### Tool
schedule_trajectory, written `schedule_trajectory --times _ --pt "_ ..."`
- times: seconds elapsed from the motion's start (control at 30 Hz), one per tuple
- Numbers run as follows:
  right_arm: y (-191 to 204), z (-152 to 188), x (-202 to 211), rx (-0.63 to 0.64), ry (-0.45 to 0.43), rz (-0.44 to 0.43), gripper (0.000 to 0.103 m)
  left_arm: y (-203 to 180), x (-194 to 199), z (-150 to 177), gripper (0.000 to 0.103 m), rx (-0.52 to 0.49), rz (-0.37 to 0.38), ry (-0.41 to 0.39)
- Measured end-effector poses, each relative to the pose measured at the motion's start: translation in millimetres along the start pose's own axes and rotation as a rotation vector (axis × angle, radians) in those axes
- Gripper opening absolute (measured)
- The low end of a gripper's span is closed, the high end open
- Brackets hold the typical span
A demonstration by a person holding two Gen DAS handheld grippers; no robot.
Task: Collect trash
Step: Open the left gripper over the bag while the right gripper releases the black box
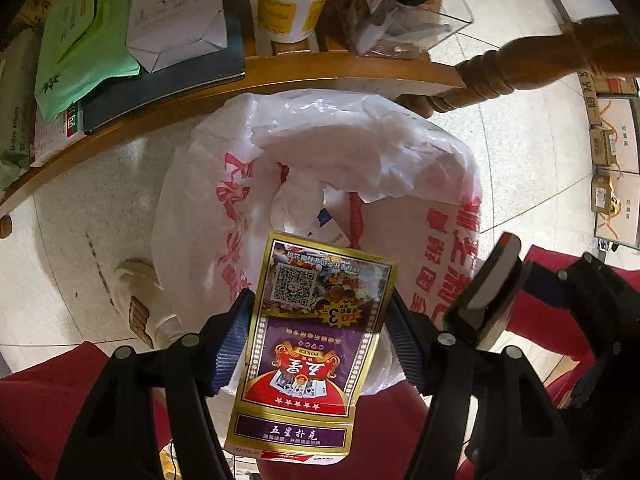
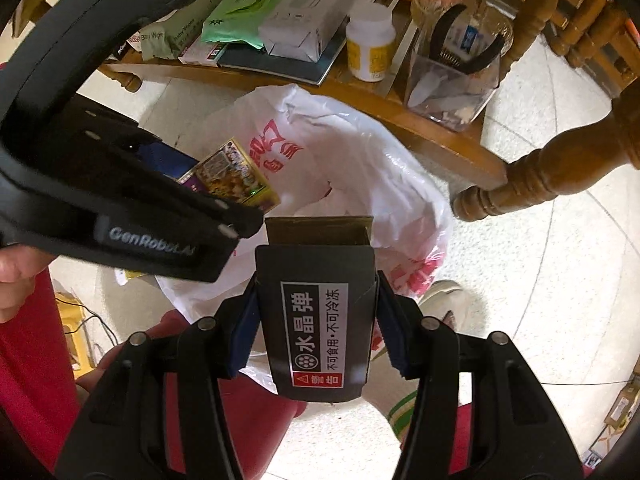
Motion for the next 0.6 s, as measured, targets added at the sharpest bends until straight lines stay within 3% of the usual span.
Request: schedule_trajectory --times 0.17,0.27,0.6 --pt "3.4 -1.7 -2.3 0.003 0.001 -0.025 0.054 3.0 -6.2 -1.0 0.066 0.027 0.004 0.029" --pt "3.8 -2.6 -0.4 0.004 -0.01 -0.032 0.068 5.2 -7.9 -0.9 0.074 0.05 0.008 0.052" --pt "3.1 -5.2 3.5 -0.009 -0.024 -0.042 0.068 -0.7 2.0 0.7 0.079 0.023 -0.039 0.014"
Point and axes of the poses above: each gripper's, at about its wrist camera, not at the fingertips, and x roughly against the way its jaws point, y to its left, z to its underside, the point moved 6 cm from there along -x, roughly the way its jaws point, and after that the axes turned 3 degrees about -x, right-handed, at the moved point
